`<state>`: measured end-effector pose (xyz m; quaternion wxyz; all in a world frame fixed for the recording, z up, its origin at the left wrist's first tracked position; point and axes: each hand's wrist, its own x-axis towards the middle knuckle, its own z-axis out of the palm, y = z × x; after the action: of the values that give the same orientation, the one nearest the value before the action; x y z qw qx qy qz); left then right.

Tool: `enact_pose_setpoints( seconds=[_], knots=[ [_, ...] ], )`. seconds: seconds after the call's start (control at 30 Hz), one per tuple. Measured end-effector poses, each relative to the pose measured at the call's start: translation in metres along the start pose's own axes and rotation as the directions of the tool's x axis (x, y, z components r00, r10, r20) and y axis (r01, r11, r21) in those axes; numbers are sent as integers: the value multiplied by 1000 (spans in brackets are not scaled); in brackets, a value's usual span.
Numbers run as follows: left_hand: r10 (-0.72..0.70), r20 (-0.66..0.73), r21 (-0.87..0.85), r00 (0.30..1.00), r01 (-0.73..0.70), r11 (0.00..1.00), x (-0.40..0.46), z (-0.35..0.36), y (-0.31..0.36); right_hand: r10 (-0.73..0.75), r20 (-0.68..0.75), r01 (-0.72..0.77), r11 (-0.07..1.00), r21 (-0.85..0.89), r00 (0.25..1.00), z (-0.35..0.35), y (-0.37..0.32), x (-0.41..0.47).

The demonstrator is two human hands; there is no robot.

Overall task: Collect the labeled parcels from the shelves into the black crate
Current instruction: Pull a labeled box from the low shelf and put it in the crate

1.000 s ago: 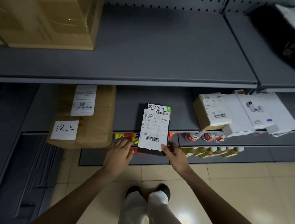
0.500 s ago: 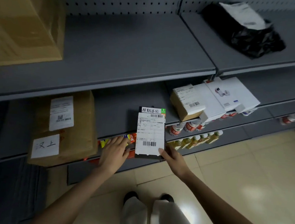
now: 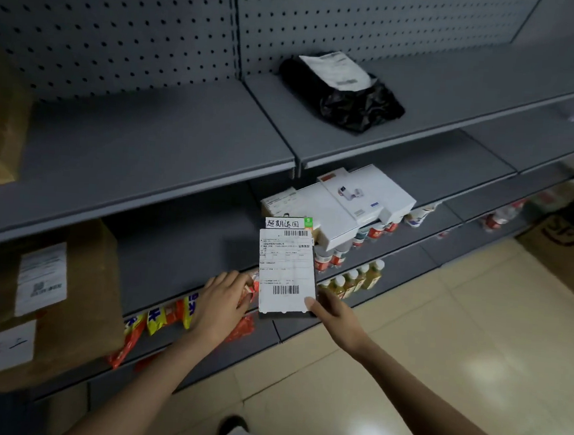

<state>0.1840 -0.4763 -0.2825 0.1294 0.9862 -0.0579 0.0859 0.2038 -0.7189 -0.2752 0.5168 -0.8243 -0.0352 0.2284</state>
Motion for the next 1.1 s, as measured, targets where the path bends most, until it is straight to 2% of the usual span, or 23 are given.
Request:
enact_pose_setpoints(
  seconds=[0.17, 0.4, 0.6, 0.8, 1.1],
  knots=[
    [81, -42, -75, 996, -84, 994, 52, 2, 67, -3, -81, 5, 1000, 23, 997, -75, 18, -15],
    [226, -74, -165, 971, -235, 958, 130, 19, 200, -21, -353, 30, 999, 19, 935, -207, 47, -57],
    [402, -90, -227, 911, -411, 883, 183, 38, 306, -20, -562, 72, 995, 70, 827, -306, 71, -98],
    [554, -124, -227, 823, -567, 792, 235, 44, 391, 24, -688, 106, 984, 146, 725, -376, 95, -118],
    [662, -155, -301, 733, -673, 675, 363, 81, 518, 96, -818, 146, 966, 215, 568, -497, 133, -91]
  ],
)
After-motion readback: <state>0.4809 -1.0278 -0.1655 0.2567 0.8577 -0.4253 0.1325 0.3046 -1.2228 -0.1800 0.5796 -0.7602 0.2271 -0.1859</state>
